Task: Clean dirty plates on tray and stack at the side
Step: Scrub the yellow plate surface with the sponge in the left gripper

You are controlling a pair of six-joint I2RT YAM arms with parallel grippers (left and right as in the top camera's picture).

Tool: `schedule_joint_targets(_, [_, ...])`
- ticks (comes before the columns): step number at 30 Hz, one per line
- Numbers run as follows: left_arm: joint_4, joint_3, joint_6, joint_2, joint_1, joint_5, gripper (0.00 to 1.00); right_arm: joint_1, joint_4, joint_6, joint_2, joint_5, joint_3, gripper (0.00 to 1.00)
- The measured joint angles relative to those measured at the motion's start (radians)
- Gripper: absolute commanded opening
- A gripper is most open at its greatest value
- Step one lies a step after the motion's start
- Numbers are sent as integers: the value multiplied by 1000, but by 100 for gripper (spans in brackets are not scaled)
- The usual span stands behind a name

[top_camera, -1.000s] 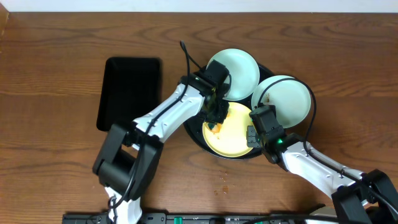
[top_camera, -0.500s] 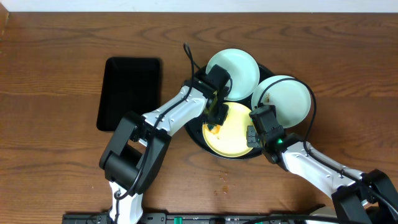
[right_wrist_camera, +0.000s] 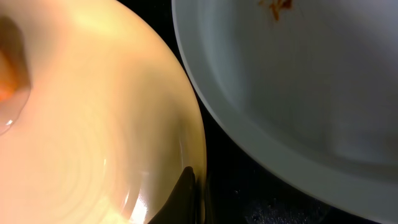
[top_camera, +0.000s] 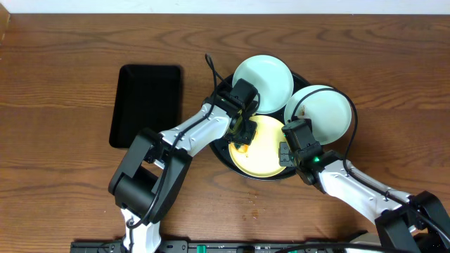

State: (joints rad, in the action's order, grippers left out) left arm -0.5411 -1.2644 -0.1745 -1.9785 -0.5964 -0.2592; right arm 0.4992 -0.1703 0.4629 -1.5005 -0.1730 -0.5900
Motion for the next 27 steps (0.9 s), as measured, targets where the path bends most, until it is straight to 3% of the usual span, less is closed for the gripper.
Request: schedule_joint_targets(27, [71,88,-55,45,-78,-5,8,0,0,0,0,0,0,1])
